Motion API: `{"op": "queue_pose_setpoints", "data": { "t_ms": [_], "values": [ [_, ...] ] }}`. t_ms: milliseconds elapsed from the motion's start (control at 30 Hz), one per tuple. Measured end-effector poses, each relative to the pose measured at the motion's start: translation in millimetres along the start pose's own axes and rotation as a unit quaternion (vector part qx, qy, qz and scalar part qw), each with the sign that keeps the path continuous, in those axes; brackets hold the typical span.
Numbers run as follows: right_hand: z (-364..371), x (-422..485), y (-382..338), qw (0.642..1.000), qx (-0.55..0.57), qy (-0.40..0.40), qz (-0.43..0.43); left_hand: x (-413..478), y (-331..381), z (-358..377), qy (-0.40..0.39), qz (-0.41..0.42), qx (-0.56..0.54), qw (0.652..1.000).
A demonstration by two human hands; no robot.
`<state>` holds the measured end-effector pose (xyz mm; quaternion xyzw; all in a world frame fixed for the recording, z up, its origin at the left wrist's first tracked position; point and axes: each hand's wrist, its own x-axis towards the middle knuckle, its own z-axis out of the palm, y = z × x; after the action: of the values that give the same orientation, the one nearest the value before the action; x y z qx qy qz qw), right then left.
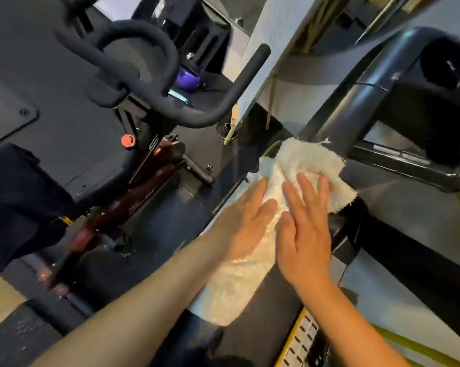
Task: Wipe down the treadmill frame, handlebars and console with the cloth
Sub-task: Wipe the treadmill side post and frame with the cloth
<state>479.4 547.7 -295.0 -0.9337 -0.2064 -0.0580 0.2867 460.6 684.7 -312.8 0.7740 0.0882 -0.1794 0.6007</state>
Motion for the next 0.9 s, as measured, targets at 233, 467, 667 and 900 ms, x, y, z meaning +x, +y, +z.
{"op": "queue_pose_setpoints", "data": {
  "t_ms": [233,467,667,900],
  "values": [
    [-22.7,26.6,11.6,0.987,-0.081,-0.102,-0.091,20.5,12.0,-13.1,-0.060,-0.054,-0.034,0.996],
    [-29.5,51.9,-4.0,0.971,-0.173,-0.157,-0.055,42.9,2.6,-10.3,-0.071,-0.065,-0.127,0.987],
    [-29.4,36.7,-18.3,0.948,-0.212,-0.207,-0.117,27.6,-25.3,-9.5,-0.075,-0.067,-0.134,0.986],
    [-13.3,102.6,-22.1,0.887,-0.321,-0.294,-0.155,63.0,-34.8,-5.3,-0.059,-0.097,-0.175,0.978]
  ]
}}
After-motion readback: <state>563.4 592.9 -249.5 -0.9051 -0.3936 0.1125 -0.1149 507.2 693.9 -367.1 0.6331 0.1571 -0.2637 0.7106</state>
